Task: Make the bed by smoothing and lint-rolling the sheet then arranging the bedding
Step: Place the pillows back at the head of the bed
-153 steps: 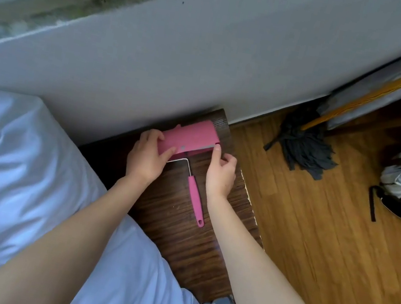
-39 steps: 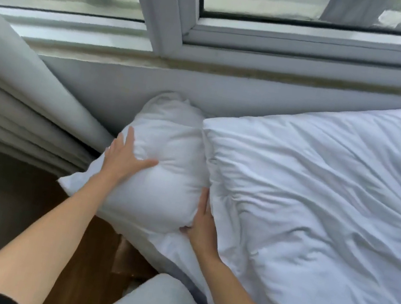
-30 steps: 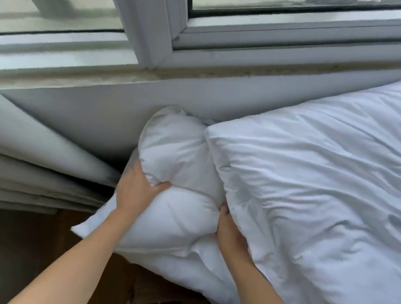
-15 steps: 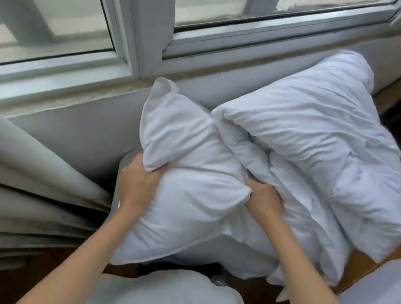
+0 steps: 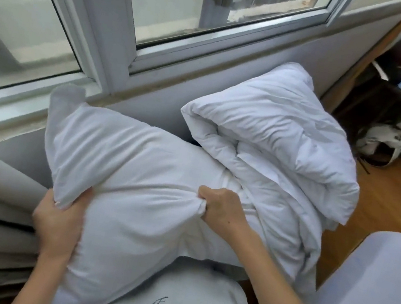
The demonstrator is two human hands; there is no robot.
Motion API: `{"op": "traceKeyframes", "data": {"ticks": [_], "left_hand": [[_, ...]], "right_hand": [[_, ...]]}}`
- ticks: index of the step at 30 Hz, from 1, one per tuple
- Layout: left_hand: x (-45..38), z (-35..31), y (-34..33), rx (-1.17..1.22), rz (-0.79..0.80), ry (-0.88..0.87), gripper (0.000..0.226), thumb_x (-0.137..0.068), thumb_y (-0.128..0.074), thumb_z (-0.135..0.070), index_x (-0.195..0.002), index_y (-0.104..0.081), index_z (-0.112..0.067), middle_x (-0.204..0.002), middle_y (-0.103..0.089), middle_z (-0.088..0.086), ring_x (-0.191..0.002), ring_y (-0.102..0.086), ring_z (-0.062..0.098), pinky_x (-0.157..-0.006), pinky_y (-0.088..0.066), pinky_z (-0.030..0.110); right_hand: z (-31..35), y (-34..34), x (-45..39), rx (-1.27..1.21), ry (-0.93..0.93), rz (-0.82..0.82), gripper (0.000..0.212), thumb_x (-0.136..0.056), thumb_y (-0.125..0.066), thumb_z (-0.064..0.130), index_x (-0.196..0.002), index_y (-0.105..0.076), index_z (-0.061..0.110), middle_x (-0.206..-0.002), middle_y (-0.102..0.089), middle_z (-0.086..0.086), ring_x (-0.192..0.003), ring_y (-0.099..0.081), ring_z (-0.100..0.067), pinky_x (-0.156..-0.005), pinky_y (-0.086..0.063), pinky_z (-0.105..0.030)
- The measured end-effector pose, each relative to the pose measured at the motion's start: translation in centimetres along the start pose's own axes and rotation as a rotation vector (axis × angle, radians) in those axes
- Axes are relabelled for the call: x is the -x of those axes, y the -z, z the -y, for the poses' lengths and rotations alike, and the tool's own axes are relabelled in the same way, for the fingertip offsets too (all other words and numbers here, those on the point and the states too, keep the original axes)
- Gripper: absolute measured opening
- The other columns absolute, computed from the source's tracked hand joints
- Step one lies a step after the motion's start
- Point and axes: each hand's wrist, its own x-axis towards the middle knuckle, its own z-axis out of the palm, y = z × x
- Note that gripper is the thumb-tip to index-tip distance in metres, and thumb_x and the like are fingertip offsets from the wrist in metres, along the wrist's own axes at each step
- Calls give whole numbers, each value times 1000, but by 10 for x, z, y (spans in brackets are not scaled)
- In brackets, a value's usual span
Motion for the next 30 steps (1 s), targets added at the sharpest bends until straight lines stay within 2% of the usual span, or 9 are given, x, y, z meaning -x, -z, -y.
{"op": "traceKeyframes", "data": {"ticks": [5, 7, 9, 11, 13, 15, 20, 25, 30], "left_hand": [[-18, 22, 60, -45, -47, 4, 37, -85, -74, -33, -105, -63, -5, -87, -67, 7, -83, -54, 9, -61, -39, 1], [-35, 38, 80, -99, -55, 41, 58, -80, -72, -52, -111, -59, -4, -97, -69, 10, -82, -57, 14, -70, -48, 20], [-44, 49, 83, -83, -42, 136, 48, -82, -74, -43, -106, -63, -4, -100, -68, 9, -86, -56, 17, -77, -43, 31], [-41, 58, 80, -123, 14, 194, 29, -85, -74, -28, -97, -66, -3, -97, -66, 11, -86, -55, 18, -75, -40, 33], [-36, 72, 83, -151, 70, 224, 26, -85, -73, -27, -90, -65, -3, -95, -68, 15, -80, -55, 20, -72, -40, 34], [-37, 88, 91, -191, 46, 252, 31, -83, -73, -37, -85, -65, -7, -92, -68, 16, -80, -59, 26, -71, -44, 38], [-33, 94, 96, -207, 49, 312, 33, -84, -72, -40, -81, -61, -8, -85, -64, 13, -77, -57, 28, -66, -40, 35], [-33, 95, 97, -276, 81, 293, 41, -76, -70, -51, -81, -62, -12, -86, -64, 13, -80, -58, 32, -70, -43, 39], [-23, 97, 93, -276, 101, 278, 39, -77, -73, -45, -81, -60, -9, -84, -62, 16, -78, -56, 33, -70, -43, 41]], "right_hand": [[65, -7, 11, -82, 119, -74, 18, -64, -50, 19, -67, -33, 23, -44, -44, 1, -38, -31, -21, -47, -16, -19], [85, -30, 11, -135, 124, -52, 22, -66, -58, 16, -69, -37, 23, -49, -48, 2, -42, -36, -20, -45, -21, -19], [86, -53, 10, -168, 73, 105, 19, -70, -69, 14, -77, -51, 17, -66, -57, -1, -58, -50, -22, -51, -40, -26], [68, -65, 13, -171, -52, 385, 32, -79, -71, 35, -104, -61, 18, -99, -61, -1, -90, -54, -20, -80, -47, -35], [40, -66, 32, -189, -193, 504, 68, -74, -59, 67, -126, -55, 24, -124, -54, 4, -114, -46, -15, -99, -36, -28], [7, -64, 65, -205, -420, 368, 86, -68, -47, 80, -130, -53, 21, -130, -52, 2, -123, -44, -16, -104, -31, -27], [-38, -64, 164, -128, -1050, 156, 82, -82, -63, 57, -145, -35, 11, -147, -41, -13, -135, -37, -28, -108, -32, -40], [-49, -90, 190, -342, -1472, 146, 133, -54, -63, 86, -153, -15, 10, -154, -28, -15, -139, -30, -35, -113, -27, -45], [-50, -104, 165, -549, -1483, -90, 68, -78, -77, 43, -126, -55, 0, -120, -61, -15, -95, -55, -27, -86, -45, -36]]}}
